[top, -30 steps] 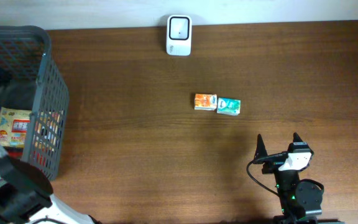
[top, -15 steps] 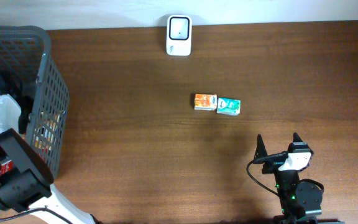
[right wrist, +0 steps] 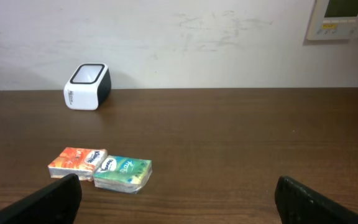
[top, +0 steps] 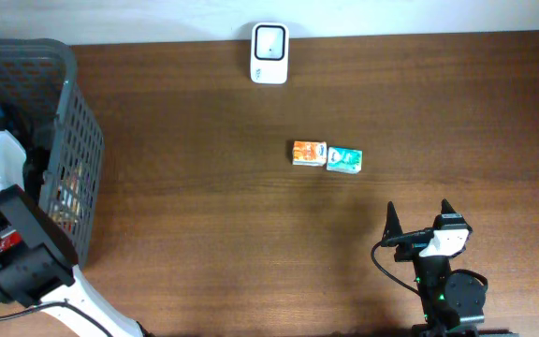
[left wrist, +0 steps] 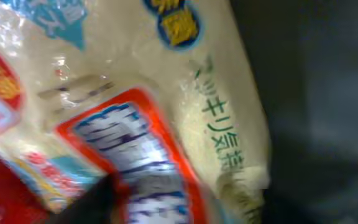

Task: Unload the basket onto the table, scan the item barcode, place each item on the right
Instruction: 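Pick yellow snack bag from basket with left gripper, place on table, then pick red snack bag from basket with left gripper, place on table, then grasp green tissue pack with right gripper and lift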

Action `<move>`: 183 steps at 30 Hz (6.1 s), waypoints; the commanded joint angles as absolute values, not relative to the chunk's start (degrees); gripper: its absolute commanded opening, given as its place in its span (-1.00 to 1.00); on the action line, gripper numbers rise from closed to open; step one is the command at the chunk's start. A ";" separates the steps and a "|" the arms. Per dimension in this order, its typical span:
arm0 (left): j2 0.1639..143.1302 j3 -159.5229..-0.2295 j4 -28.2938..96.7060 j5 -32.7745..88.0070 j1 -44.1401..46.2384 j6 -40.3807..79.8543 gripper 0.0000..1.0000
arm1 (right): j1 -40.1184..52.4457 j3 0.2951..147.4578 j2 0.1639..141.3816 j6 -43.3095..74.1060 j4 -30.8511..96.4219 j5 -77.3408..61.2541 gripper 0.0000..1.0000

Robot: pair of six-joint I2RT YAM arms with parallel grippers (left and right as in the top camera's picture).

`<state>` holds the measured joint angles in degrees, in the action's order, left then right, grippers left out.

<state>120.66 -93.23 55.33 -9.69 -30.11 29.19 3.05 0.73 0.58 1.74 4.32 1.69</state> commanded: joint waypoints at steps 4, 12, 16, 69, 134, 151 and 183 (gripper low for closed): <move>124.60 -100.99 62.98 -6.72 -30.15 29.91 -1.00 | 2.98 0.32 0.25 2.37 4.58 1.98 0.97; 124.27 -159.48 96.66 1.83 -30.11 27.86 -1.00 | 2.98 0.32 0.25 2.37 4.58 2.00 0.97; 121.25 -175.85 96.71 32.38 -27.05 10.09 -1.00 | 2.98 0.32 0.25 2.39 4.58 1.98 0.97; 114.41 -134.56 87.44 -16.27 -29.54 31.90 0.98 | 2.98 0.32 0.25 2.37 4.60 1.98 0.97; 129.49 -168.35 96.73 -1.26 17.58 6.00 0.98 | 2.98 0.32 0.25 2.37 4.60 1.98 0.97; 119.02 -171.74 96.71 -4.78 6.48 5.13 0.98 | 2.98 0.32 0.25 2.39 4.58 2.00 0.97; 119.02 -171.74 96.71 -4.78 6.48 5.13 0.98 | 2.98 61.73 76.29 50.52 35.77 -14.37 0.99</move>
<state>119.59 -171.35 96.68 -4.56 6.61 5.02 2.79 61.65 70.22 47.46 35.66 -22.00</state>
